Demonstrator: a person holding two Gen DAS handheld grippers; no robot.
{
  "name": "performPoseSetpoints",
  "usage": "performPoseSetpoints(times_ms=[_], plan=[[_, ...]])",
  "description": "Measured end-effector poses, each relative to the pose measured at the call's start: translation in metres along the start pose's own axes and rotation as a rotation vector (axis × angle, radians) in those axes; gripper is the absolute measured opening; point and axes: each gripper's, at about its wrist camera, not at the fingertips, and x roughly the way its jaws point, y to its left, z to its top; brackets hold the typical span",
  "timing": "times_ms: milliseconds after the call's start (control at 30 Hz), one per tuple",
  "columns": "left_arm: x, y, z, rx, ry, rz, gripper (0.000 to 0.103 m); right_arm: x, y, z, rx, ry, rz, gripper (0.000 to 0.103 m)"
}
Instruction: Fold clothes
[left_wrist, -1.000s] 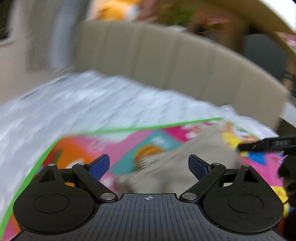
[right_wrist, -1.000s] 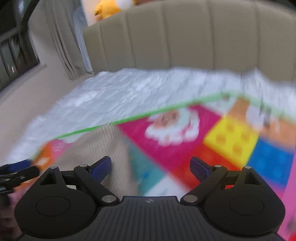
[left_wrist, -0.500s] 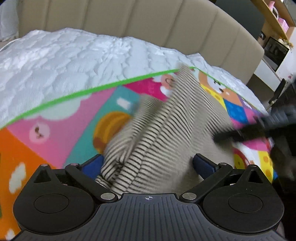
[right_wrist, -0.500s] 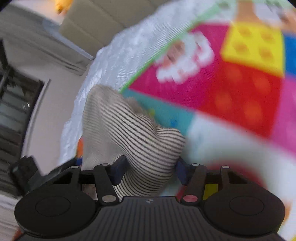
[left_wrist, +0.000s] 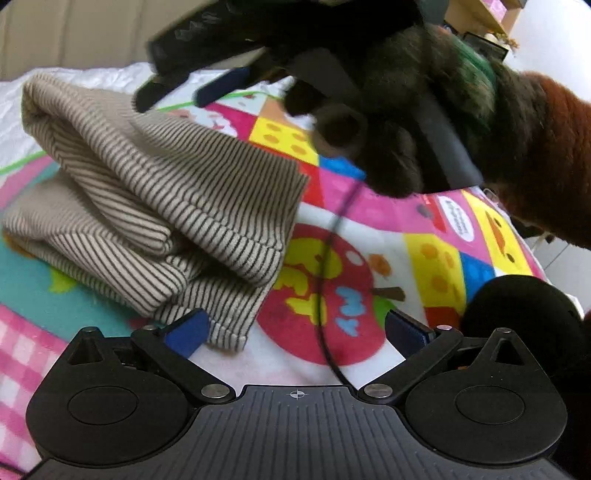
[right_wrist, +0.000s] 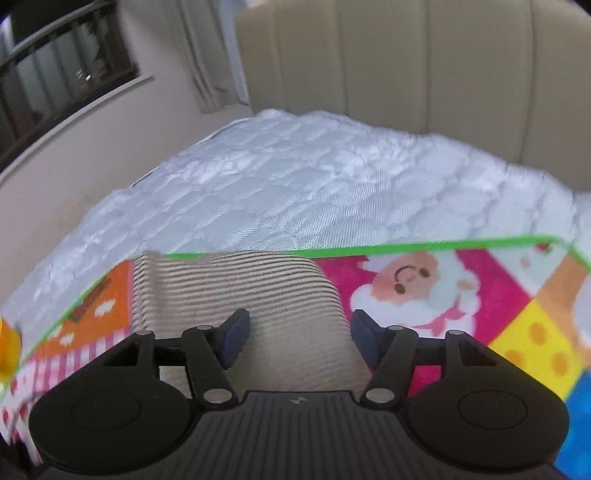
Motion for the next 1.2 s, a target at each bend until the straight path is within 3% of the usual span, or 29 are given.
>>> performPoseSetpoints(times_ms=[67, 100, 167, 300, 433, 500, 600, 733, 800, 833, 867, 900, 1000, 1033, 1133, 1200], plan=[[-0.017, 0.012, -0.001, -0.071, -0.025, -0.003, 0.103, -0.02, 0.006, -0.01, -0.064, -0.031, -0.021, 0.074], [-0.027, 0.022, -0.002, -0.128, -0.047, 0.032, 0.103, -0.03, 0.011, -0.018, -0.103, -0.051, -0.028, 0.074], [-0.047, 0.042, -0.002, -0.244, -0.092, 0.104, 0.103, -0.043, 0.028, -0.034, -0.163, -0.099, -0.045, 0.074], [-0.078, 0.078, -0.003, -0.515, -0.196, 0.316, 0.103, -0.043, 0.068, -0.063, -0.236, -0.176, -0.081, 0.074], [-0.079, 0.089, 0.008, -0.689, -0.27, 0.503, 0.102, -0.005, 0.103, -0.077, -0.317, -0.133, -0.157, 0.074], [-0.072, 0.089, 0.011, -0.723, -0.297, 0.529, 0.1, 0.009, 0.108, -0.083, -0.36, -0.099, -0.202, 0.074], [-0.053, 0.09, 0.012, -0.725, -0.287, 0.511, 0.082, -0.002, 0.108, -0.089, -0.438, -0.15, -0.299, 0.065], [-0.039, 0.099, 0.006, -0.738, -0.267, 0.426, 0.077, 0.001, 0.112, -0.095, -0.53, -0.154, -0.342, 0.066], [-0.036, 0.102, 0.005, -0.727, -0.278, 0.37, 0.059, 0.014, 0.112, -0.095, -0.556, -0.133, -0.341, 0.066], [-0.034, 0.104, 0.004, -0.729, -0.278, 0.328, 0.05, 0.017, 0.111, -0.094, -0.573, -0.131, -0.334, 0.062], [-0.032, 0.106, 0.002, -0.742, -0.275, 0.304, 0.042, 0.019, 0.109, -0.091, -0.595, -0.131, -0.326, 0.046], [-0.03, 0.109, 0.0, -0.755, -0.271, 0.281, 0.041, 0.013, 0.107, -0.085, -0.604, -0.144, -0.324, 0.034], [-0.026, 0.116, -0.006, -0.793, -0.264, 0.217, 0.039, -0.016, 0.108, -0.069, -0.675, -0.213, -0.325, 0.021], [-0.025, 0.119, -0.006, -0.803, -0.261, 0.206, 0.039, -0.031, 0.113, -0.066, -0.721, -0.244, -0.324, 0.02], [-0.022, 0.124, -0.007, -0.819, -0.258, 0.19, 0.038, -0.05, 0.133, -0.071, -0.842, -0.191, -0.243, 0.019], [-0.032, 0.127, -0.01, -0.864, -0.272, 0.181, 0.037, -0.038, 0.144, -0.094, -0.918, -0.134, -0.215, 0.019]])
